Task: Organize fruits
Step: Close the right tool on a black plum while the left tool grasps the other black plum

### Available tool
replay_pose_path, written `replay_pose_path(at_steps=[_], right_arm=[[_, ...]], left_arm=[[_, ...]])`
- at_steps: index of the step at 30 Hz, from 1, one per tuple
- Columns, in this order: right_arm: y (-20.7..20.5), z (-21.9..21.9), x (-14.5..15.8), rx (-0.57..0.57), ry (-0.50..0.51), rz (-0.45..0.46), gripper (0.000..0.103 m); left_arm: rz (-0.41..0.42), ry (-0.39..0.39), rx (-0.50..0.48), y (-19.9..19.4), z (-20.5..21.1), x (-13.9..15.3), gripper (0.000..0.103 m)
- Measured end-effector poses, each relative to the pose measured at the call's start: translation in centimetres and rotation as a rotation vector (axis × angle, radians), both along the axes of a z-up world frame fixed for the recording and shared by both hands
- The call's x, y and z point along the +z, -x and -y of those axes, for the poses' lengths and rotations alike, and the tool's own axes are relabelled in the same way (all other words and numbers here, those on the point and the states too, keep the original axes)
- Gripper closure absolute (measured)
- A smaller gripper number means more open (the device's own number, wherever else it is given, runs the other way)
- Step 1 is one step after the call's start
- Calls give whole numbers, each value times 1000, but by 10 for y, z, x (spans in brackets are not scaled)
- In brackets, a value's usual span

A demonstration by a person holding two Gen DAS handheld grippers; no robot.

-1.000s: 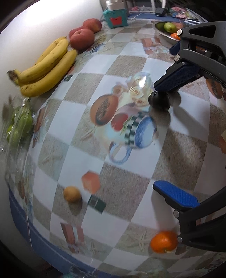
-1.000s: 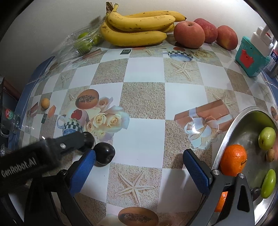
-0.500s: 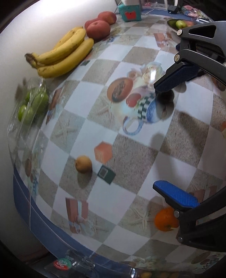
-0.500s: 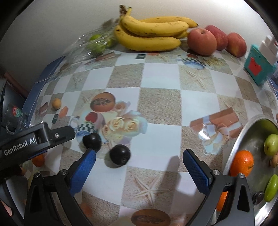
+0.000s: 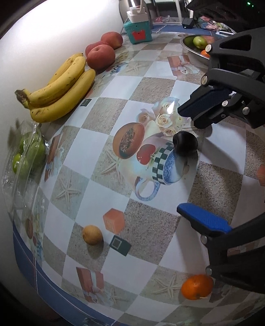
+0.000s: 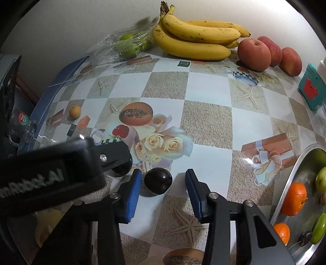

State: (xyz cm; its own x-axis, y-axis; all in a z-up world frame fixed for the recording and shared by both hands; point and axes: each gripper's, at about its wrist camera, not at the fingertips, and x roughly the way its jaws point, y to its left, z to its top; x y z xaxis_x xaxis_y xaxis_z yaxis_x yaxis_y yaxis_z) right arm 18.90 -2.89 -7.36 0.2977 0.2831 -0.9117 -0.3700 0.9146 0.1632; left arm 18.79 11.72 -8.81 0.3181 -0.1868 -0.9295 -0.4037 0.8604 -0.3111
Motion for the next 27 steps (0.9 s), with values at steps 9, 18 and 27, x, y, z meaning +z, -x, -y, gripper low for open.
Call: replay_pose_path(at_steps=[9,18,27], right_arm=[[1,6,6,8,-48,-21,75],[2,17,16,-14,-73,-14,75],[2,24,19,-34,-87,-13,75]], left_arm=[[14,23,-32,-8,12,-3,56],[29,16,-50,-11,19,-1,72],[32,16,-46,-9,17,0,75]])
